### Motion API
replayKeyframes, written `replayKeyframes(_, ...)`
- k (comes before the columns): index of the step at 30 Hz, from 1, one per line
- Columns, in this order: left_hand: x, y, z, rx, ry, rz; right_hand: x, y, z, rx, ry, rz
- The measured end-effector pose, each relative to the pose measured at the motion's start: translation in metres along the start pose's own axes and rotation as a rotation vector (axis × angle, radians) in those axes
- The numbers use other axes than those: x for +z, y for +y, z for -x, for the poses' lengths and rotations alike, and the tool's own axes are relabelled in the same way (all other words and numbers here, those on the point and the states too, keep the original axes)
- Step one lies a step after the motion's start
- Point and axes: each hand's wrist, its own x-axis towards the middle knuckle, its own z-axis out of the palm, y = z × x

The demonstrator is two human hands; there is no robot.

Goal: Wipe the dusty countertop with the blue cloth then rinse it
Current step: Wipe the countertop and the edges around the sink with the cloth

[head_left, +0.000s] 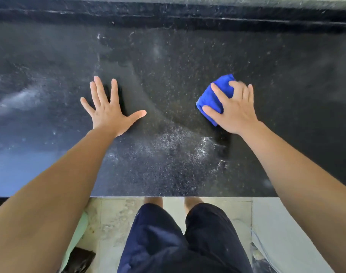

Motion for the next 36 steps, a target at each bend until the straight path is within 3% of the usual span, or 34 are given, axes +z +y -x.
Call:
replayKeyframes(3,0.010,0.015,0.036,0.029,0.129,0.040,-0.003,-0.028,-0.037,0.094,-0.025,-0.091)
replayKeyframes(6,0.025,0.028,0.068,0.061,0.126,0.108,0.005,-0.058,-0.039,0.129,-0.022,-0.129)
replayKeyframes(11,0.051,0.047,0.101,0.048,0.102,0.153,0.032,-0.063,0.057,-0.235,0.030,-0.118)
replayKeyframes(16,0.068,0.064,0.134,0.007,0.050,0.161,0.037,-0.001,0.126,-0.523,-0.055,-0.046)
replayKeyframes(18,0.074,0.064,0.148,0.024,0.034,0.093,0.034,0.021,0.106,-0.499,-0.045,-0.045)
replayKeyframes(24,0.090,0.054,0.179,0.035,-0.012,-0.010,0.008,0.020,-0.016,-0.075,-0.059,-0.135)
replayKeyframes(28,0.098,0.048,0.178,0.065,-0.084,-0.077,-0.001,0.003,-0.052,0.027,-0.054,-0.149)
replayKeyframes(31,0.095,0.049,0.174,0.047,-0.135,-0.100,0.007,-0.015,-0.024,0.008,-0.035,-0.156)
replayKeyframes(36,0.094,0.049,0.176,0.042,-0.150,-0.086,0.039,0.002,0.107,-0.175,0.043,-0.118)
